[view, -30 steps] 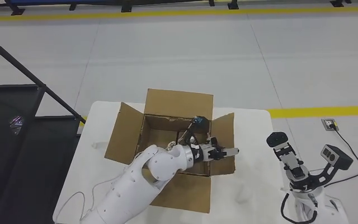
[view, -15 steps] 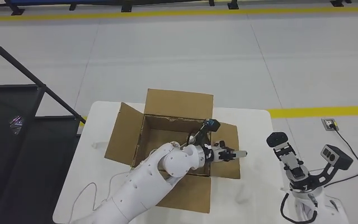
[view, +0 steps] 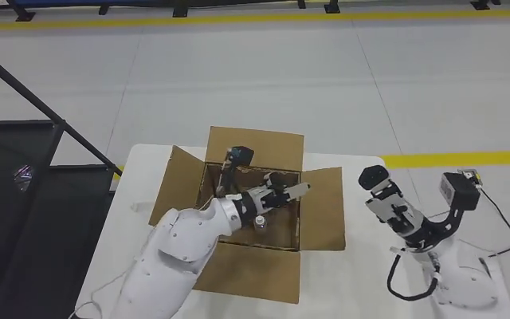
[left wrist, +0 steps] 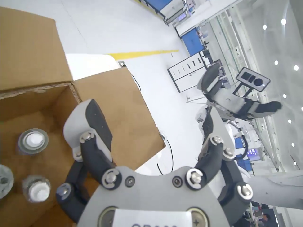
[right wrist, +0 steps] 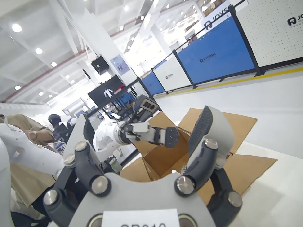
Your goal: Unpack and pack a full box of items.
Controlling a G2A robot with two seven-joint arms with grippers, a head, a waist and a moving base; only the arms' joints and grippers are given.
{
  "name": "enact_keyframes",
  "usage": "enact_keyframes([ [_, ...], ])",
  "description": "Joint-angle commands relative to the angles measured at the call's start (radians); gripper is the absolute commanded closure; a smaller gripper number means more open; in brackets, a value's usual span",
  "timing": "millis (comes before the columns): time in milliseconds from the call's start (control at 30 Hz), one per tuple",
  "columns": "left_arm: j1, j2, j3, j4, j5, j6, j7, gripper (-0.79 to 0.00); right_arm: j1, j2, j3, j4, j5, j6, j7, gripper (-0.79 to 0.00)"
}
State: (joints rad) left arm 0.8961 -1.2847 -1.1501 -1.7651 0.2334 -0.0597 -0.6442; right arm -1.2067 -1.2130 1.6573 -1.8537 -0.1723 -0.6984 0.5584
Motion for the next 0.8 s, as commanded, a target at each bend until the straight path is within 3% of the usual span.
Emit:
enact_keyframes([
  [0, 0.093, 0.019, -0.114, -0.102, 0.023, 0.011, -0.01, -0.785, 0.033, 0.002, -0.026, -0.021, -0.071, 0.081, 0.031, -0.785],
  [200, 0.319, 0.049, -0.362, -0.292, -0.004, 0.008, 0.02, -0.785, 0.192, 0.009, -0.164, 0.001, -0.219, 0.253, 0.23, -0.785],
  [400, 0.497, 0.06, -0.538, -0.341, -0.073, -0.041, 0.074, -0.785, 0.37, 0.002, -0.381, 0.089, -0.294, 0.334, 0.475, -0.785],
  [567, 0.599, 0.062, -0.618, -0.336, -0.099, -0.077, 0.122, -0.785, 0.42, -0.004, -0.432, 0.121, -0.234, 0.343, 0.533, -0.785],
  [767, 0.599, 0.062, -0.618, -0.336, -0.099, -0.077, 0.122, -0.785, 0.42, -0.004, -0.432, 0.121, -0.234, 0.343, 0.533, -0.785],
])
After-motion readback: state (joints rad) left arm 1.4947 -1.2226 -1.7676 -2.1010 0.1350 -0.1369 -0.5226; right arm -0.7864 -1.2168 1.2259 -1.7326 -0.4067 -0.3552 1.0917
